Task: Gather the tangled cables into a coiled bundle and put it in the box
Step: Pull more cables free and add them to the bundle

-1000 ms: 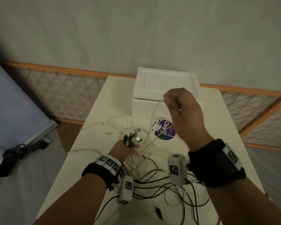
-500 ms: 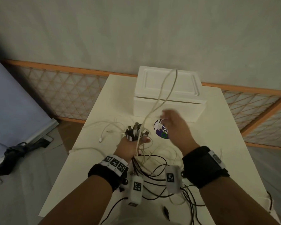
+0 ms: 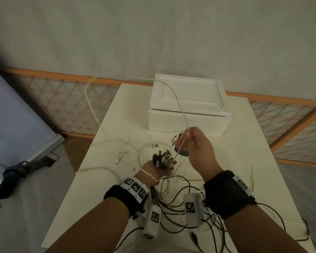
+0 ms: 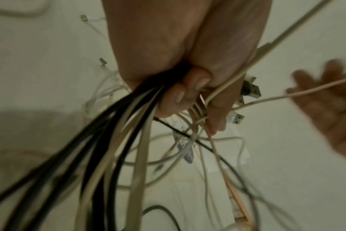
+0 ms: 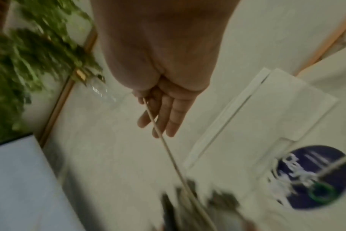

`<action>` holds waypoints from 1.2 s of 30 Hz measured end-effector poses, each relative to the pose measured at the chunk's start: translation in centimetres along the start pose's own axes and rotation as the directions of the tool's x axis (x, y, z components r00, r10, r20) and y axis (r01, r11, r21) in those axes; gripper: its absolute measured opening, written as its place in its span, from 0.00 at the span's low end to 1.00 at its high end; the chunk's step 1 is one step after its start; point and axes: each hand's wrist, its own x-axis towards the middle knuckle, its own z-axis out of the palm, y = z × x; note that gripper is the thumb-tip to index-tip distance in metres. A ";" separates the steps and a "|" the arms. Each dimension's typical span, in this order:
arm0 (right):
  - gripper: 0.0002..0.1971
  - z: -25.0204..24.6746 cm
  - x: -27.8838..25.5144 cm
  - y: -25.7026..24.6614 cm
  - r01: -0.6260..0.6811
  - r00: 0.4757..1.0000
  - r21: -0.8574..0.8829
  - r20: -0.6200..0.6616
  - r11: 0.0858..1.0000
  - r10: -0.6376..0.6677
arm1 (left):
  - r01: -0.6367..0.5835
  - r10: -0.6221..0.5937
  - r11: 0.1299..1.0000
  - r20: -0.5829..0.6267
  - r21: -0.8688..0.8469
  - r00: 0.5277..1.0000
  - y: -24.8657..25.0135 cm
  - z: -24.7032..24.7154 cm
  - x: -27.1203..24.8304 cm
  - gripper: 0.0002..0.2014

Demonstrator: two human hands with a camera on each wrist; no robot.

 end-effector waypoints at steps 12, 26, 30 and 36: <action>0.14 -6.3 0.2 -3.6 0.268 0.870 0.106 -0.454 0.957 -0.193 | -0.032 0.000 0.883 0.070 0.469 0.998 -0.6 1.2 1.9 0.18; 0.16 -1.9 -1.0 -1.6 0.259 0.959 0.155 -0.157 0.953 -0.236 | -0.116 0.094 0.974 0.120 0.194 0.988 0.6 3.2 -0.3 0.06; 0.23 -5.8 -0.6 -4.6 0.354 0.856 -0.355 -0.251 0.866 -0.453 | -0.151 0.125 0.941 0.102 0.303 0.987 -0.3 2.1 -0.8 0.10; 0.26 -9.3 -1.1 -2.7 -0.322 0.906 -0.874 -0.396 0.365 -0.150 | -0.259 0.217 0.946 0.214 0.196 0.952 -0.2 0.9 -1.9 0.05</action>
